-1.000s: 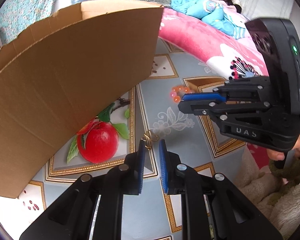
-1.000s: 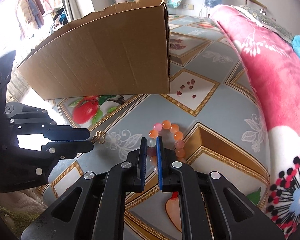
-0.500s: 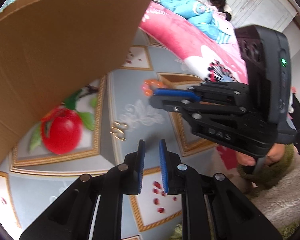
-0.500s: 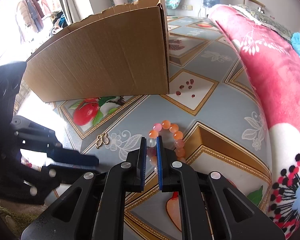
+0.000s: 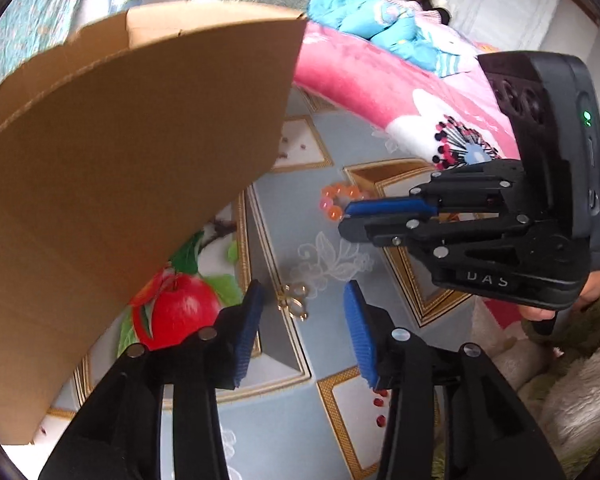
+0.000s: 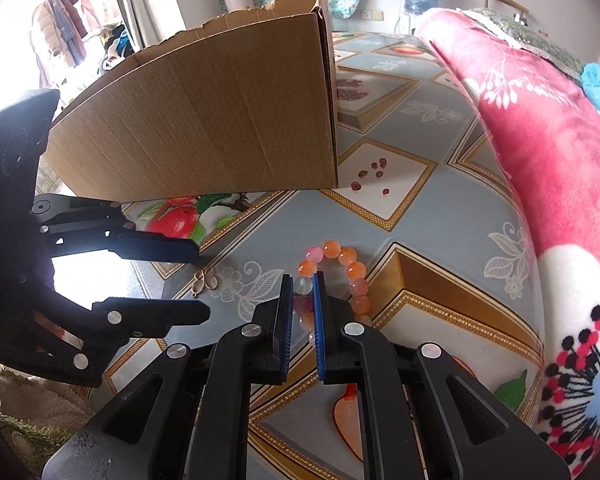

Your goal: Organize jewelry

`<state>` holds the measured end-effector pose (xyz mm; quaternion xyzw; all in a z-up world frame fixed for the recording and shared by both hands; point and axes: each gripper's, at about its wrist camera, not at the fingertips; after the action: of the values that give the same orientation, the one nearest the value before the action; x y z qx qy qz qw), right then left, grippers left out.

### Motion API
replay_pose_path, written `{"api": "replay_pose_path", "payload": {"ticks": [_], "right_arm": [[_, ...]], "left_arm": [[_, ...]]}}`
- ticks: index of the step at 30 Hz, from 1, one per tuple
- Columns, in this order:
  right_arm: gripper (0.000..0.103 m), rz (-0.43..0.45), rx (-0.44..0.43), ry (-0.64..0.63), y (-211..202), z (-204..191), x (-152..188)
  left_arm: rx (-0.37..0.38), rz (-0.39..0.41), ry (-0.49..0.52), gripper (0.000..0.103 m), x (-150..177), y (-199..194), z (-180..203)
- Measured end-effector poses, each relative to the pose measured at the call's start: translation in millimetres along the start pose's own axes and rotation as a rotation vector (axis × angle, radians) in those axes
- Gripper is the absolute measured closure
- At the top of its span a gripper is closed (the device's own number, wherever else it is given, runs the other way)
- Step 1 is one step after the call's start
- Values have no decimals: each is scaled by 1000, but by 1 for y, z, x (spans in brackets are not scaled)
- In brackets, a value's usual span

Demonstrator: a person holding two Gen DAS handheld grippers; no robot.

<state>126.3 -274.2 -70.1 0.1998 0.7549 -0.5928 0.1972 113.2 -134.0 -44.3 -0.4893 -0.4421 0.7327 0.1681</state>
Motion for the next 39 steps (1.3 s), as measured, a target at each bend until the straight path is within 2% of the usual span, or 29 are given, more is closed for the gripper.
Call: {"api": "replay_pose_path", "payload": {"ticks": [10, 15, 20, 23, 30, 39], "right_arm": [[96, 3, -2, 4, 0, 3, -2], [96, 4, 0, 2, 0, 3, -2], [96, 6, 0, 3, 0, 4, -3], [96, 7, -1, 6, 0, 4, -3], [96, 8, -2, 10, 0, 3, -3], [96, 8, -3, 11, 1, 3, -3]], "left_arm": [[66, -34, -35, 62, 6, -3, 6], [127, -32, -51, 62, 13, -6, 16], [17, 13, 9, 62, 10, -11, 21], [-7, 36, 34, 62, 3, -9, 17], [25, 14, 39, 62, -1, 4, 8], [98, -17, -34, 62, 14, -8, 14]]}}
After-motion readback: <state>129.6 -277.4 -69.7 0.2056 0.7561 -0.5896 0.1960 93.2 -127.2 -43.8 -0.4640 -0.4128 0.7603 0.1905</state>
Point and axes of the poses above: each gripper's, at about its wrist camera, not at the fingertips, and y roughly the way its jaws point, z to its right, x to its underside, and after that the axes turned 7 degrees about y, right-handed
